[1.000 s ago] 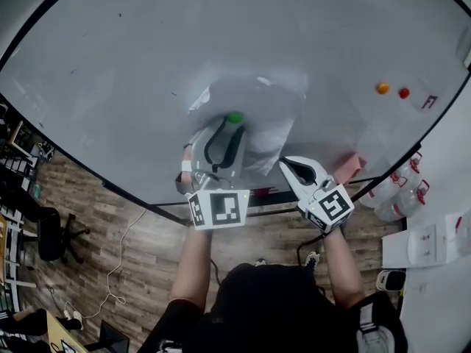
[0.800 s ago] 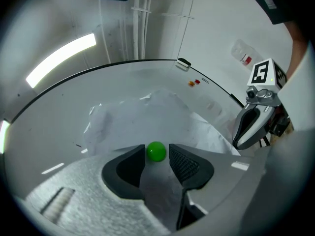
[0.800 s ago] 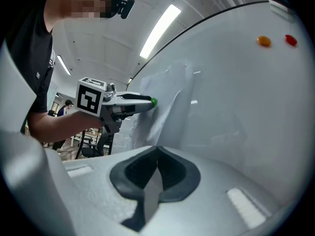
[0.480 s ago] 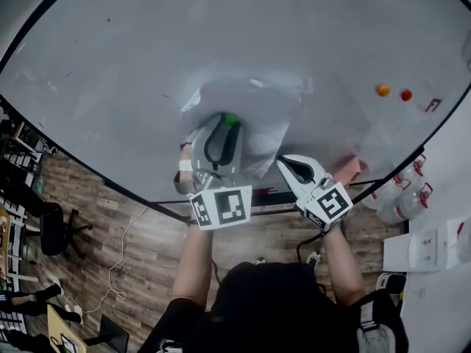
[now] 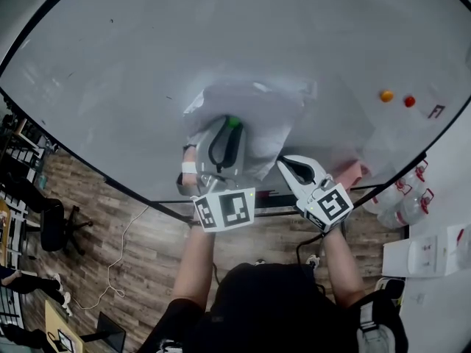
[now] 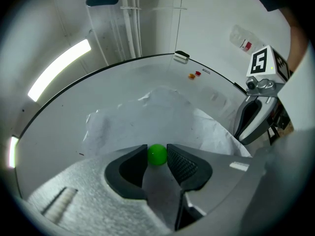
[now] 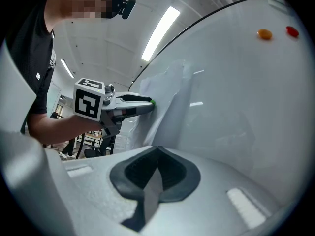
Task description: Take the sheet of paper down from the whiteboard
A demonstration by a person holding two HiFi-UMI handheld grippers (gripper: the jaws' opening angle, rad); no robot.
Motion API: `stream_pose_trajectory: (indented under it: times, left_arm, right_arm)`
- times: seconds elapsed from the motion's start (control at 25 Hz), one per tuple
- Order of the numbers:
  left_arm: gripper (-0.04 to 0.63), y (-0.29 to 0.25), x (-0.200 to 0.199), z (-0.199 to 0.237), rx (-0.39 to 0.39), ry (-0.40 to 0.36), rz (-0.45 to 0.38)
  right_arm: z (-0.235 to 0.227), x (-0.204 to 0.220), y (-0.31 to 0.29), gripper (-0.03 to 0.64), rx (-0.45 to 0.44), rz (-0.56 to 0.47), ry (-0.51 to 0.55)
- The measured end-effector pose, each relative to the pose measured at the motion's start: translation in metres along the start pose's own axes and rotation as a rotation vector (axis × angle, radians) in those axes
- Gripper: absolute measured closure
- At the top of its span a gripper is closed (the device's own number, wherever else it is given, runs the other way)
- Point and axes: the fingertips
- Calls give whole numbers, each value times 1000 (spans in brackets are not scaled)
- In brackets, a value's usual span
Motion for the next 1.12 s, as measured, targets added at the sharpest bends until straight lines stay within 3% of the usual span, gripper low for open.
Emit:
stream_pose_trajectory:
  times: [0.56, 0.76, 1.12]
  left_arm:
    - [462, 0, 0, 1, 5, 19, -20]
    - [462, 0, 1, 1, 10, 27, -28]
    - [462, 1, 0, 1, 18, 31, -36]
  right_arm:
    - [-8, -32, 10, 612, 31, -67, -13]
    - [-10, -45, 8, 530, 36, -109, -66]
    - [-12, -48, -16, 520, 22, -104, -166]
Point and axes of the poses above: the fingertips, and each gripper's own axes: y backward along the fingers, z to its left, x out of its underside, and after that the axes turned 8 degrees about y, right-handed
